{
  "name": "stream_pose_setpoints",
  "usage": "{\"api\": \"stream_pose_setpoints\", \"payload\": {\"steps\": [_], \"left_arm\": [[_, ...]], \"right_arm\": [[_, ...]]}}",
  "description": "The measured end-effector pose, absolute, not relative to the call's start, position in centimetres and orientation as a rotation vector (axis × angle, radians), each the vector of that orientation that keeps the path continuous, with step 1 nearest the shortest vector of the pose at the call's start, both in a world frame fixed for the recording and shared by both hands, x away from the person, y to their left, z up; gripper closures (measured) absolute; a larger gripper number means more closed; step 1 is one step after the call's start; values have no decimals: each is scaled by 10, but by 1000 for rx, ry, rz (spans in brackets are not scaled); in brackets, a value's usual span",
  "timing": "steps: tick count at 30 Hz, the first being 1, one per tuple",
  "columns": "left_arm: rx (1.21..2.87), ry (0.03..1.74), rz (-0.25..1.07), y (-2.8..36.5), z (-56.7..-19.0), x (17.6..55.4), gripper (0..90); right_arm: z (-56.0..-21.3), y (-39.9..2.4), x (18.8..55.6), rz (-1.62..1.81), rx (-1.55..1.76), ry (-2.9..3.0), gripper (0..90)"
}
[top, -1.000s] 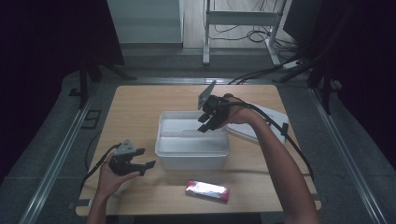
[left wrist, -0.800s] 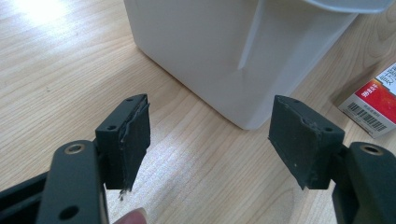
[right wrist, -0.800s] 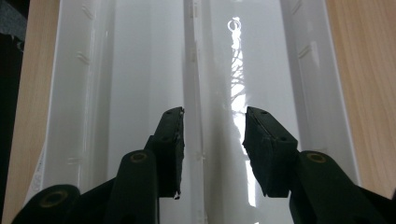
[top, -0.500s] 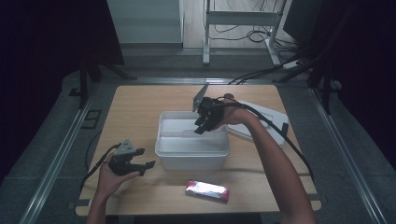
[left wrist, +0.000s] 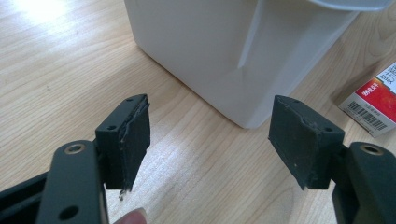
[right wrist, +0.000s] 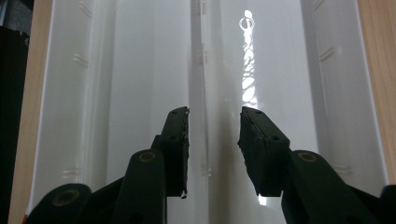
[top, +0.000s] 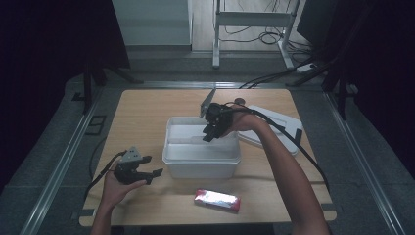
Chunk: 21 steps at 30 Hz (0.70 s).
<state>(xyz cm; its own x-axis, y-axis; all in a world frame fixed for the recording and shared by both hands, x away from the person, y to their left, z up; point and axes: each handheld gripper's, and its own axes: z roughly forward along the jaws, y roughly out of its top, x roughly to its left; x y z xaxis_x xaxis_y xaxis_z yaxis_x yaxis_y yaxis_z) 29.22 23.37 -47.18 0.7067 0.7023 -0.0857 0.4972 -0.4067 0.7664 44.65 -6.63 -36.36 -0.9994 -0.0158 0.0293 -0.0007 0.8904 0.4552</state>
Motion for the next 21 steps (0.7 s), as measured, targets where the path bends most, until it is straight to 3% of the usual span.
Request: {"api": "stream_pose_setpoints", "payload": {"steps": [21], "left_arm": [[2097,911,323,234,-472,292,296]], "right_arm": [[-376,-54,446,-624,51,-3014,753]]}}
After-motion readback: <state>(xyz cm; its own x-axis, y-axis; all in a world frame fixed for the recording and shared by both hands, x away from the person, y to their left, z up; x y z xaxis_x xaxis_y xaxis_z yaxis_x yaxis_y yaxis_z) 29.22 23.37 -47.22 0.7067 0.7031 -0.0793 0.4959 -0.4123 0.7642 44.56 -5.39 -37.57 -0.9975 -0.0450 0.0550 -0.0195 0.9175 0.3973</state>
